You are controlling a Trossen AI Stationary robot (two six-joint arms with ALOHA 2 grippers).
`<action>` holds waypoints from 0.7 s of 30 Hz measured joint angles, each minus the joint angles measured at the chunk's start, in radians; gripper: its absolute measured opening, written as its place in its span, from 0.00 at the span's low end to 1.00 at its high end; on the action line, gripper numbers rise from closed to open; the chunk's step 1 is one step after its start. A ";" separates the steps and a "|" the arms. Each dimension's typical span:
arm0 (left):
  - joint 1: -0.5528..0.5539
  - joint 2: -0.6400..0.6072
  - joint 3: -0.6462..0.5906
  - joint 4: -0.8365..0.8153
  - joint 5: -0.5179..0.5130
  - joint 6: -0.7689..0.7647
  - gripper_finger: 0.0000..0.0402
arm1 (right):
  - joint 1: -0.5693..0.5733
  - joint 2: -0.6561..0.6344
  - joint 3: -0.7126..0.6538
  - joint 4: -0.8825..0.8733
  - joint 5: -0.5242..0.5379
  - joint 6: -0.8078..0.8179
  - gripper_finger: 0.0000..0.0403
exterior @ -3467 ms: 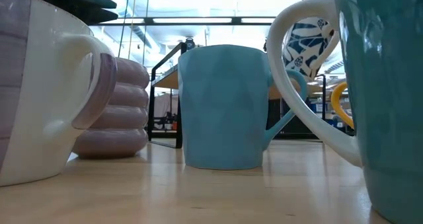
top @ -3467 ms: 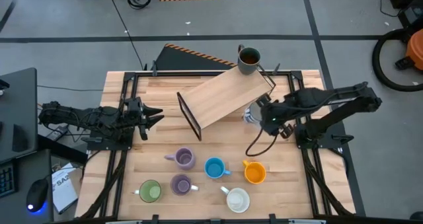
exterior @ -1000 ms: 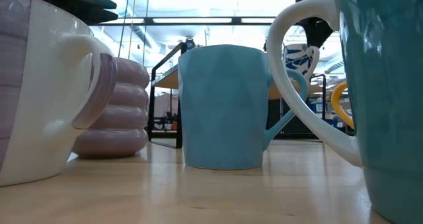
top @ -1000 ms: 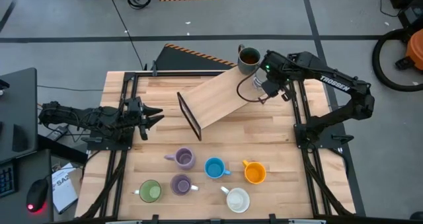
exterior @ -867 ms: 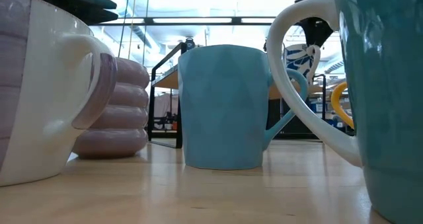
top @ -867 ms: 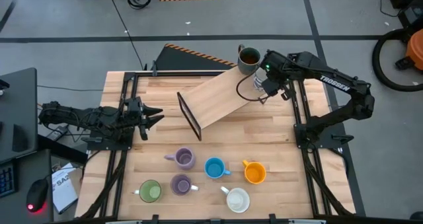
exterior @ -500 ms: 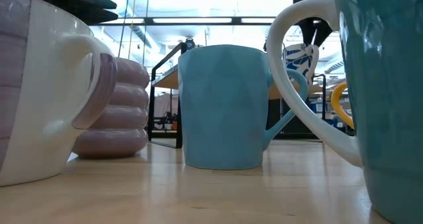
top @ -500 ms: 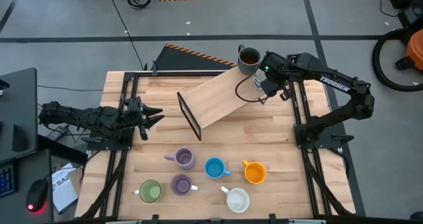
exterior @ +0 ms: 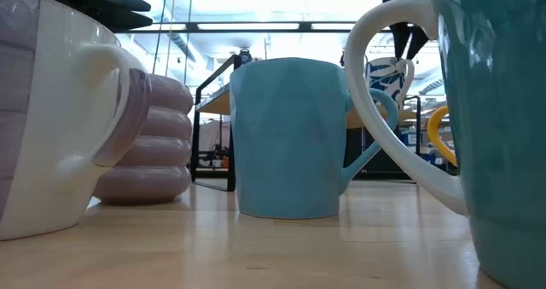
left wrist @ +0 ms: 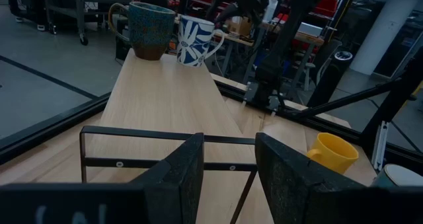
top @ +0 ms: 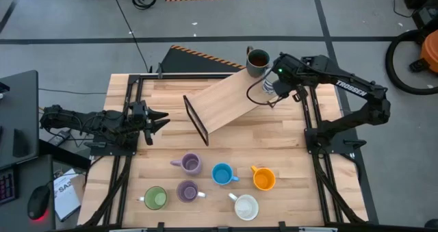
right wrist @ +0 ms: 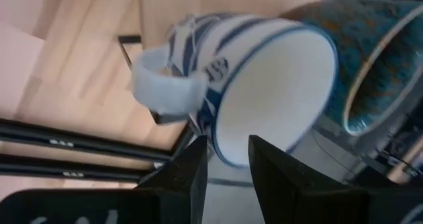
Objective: Place coffee mugs
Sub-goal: Put the yellow mug on the shelf
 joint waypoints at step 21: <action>0.000 0.000 0.000 0.008 0.000 -0.007 0.35 | 0.195 -0.150 0.000 0.099 -0.019 0.228 0.29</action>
